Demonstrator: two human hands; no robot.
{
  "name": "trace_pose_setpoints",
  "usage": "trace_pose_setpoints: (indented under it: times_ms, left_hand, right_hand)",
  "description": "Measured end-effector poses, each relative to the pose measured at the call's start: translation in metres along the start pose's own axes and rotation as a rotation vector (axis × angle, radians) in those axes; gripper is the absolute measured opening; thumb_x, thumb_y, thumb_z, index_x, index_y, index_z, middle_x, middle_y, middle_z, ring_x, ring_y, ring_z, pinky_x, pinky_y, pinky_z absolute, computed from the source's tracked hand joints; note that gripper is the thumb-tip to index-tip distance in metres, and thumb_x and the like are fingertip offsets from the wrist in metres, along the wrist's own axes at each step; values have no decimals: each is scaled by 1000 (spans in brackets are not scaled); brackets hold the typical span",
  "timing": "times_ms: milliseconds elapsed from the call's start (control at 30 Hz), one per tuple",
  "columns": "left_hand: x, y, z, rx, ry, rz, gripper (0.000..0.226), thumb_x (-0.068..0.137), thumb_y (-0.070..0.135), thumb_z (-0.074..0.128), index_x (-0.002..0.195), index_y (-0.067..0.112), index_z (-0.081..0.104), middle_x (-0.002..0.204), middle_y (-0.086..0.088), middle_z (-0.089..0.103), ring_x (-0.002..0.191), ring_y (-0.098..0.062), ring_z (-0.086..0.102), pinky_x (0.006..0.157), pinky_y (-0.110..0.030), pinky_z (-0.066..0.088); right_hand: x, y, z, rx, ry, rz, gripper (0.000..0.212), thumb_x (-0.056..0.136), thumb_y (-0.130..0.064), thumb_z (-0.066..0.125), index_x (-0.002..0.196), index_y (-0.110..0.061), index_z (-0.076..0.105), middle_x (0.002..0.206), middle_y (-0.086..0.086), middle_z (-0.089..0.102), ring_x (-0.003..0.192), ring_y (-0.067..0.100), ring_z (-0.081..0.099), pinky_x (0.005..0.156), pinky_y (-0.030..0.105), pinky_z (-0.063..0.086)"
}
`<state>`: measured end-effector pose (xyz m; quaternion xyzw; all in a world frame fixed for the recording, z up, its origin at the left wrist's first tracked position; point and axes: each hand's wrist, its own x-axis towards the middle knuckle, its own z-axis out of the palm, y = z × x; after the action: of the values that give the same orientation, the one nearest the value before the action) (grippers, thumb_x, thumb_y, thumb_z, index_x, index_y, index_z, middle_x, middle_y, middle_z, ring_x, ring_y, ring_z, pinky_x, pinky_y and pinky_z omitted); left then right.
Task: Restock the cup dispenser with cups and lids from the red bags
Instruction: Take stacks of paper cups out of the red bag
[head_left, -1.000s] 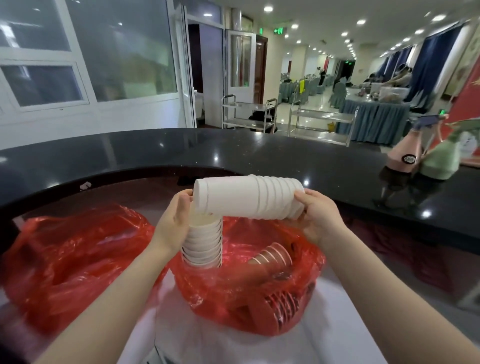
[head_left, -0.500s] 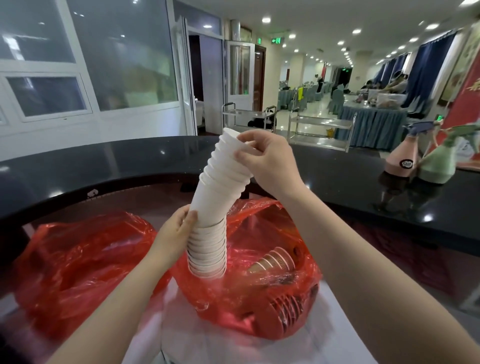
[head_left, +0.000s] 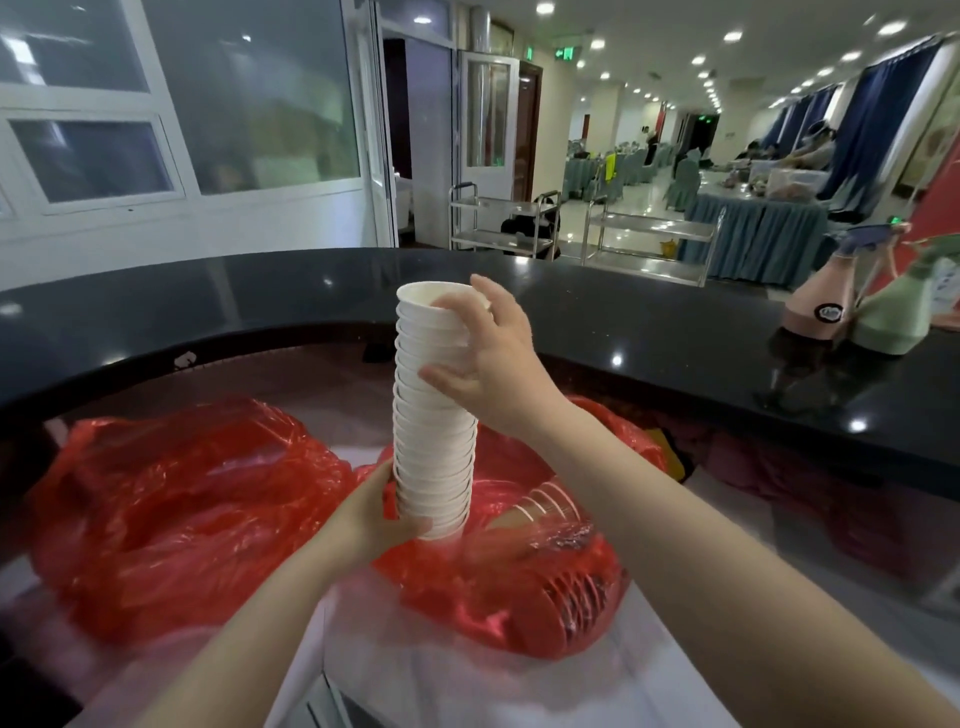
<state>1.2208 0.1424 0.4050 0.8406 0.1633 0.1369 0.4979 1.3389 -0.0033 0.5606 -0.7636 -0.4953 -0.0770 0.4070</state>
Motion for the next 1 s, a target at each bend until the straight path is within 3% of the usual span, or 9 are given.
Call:
trace_pose_setpoints:
  times_ms: [100, 167, 267, 333, 433, 633, 767, 933, 1000]
  left_hand:
    - [-4, -13, 9, -34, -58, -19, 83, 67, 25, 84, 138, 33, 42, 127, 14, 61, 116, -2, 56, 100, -31, 45]
    - [-6, -16, 15, -34, -90, -46, 89, 64, 35, 82, 139, 43, 35, 130, 20, 57, 119, 0, 53, 97, -21, 44]
    - [-7, -18, 24, 5, -72, -67, 97, 61, 45, 77, 142, 51, 25, 130, 24, 55, 117, 2, 53, 89, -12, 43]
    - [-5, -18, 28, 33, -52, -71, 99, 58, 51, 75, 143, 52, 23, 127, 26, 55, 114, 3, 54, 92, -19, 45]
    - [-4, -17, 31, 41, -15, -57, 92, 63, 38, 76, 137, 60, 26, 118, 33, 59, 106, 9, 57, 79, -10, 46]
    - [-8, -20, 34, 62, 49, -63, 92, 62, 21, 69, 138, 52, 30, 117, 17, 65, 106, 3, 60, 84, -29, 55]
    - [-13, -19, 34, 76, 105, -63, 99, 70, 14, 79, 147, 39, 21, 129, 11, 55, 118, 2, 51, 93, -22, 45]
    - [-12, -14, 29, 41, 270, -102, 99, 72, 10, 81, 149, 28, 22, 128, 0, 49, 113, -6, 50, 78, -7, 38]
    - [-11, -10, 23, 32, 281, -61, 91, 74, 7, 80, 147, 26, 29, 129, 0, 52, 111, -5, 54, 84, -5, 40]
  right_hand:
    - [-8, 15, 1, 101, 63, 63, 88, 70, -29, 84, 141, -31, 33, 159, 7, -2, 137, 1, 9, 105, 15, 20]
    - [-12, 25, 2, 210, 159, 110, 106, 68, -28, 86, 149, -31, 17, 159, 3, 10, 141, 0, 11, 105, 12, 19]
    - [-19, 40, 6, 487, 199, 305, 124, 68, -23, 86, 152, -30, -6, 145, -4, 42, 129, 8, 44, 106, 25, 35]
    - [-25, 51, 12, 601, 188, 389, 113, 69, -19, 86, 152, -26, 8, 137, -3, 52, 122, 9, 53, 104, 30, 42]
    - [-35, 65, 24, 688, 142, 391, 81, 70, -10, 85, 137, -23, 41, 128, -3, 60, 117, 12, 58, 101, 35, 48]
    - [-54, 74, 57, 726, 101, 411, 82, 59, -24, 87, 129, -27, 45, 120, -7, 62, 109, 8, 61, 94, 36, 52]
    - [-56, 77, 58, 727, 103, 366, 77, 60, -22, 88, 126, -31, 49, 115, -14, 65, 103, 2, 62, 82, 20, 51]
    - [-40, 62, 38, 765, 106, 266, 78, 61, -21, 86, 129, -34, 50, 119, -15, 65, 108, 4, 62, 87, 24, 51]
    - [-29, 51, 27, 784, 103, 232, 78, 62, -23, 85, 130, -36, 49, 117, -17, 66, 106, 2, 62, 82, 19, 51]
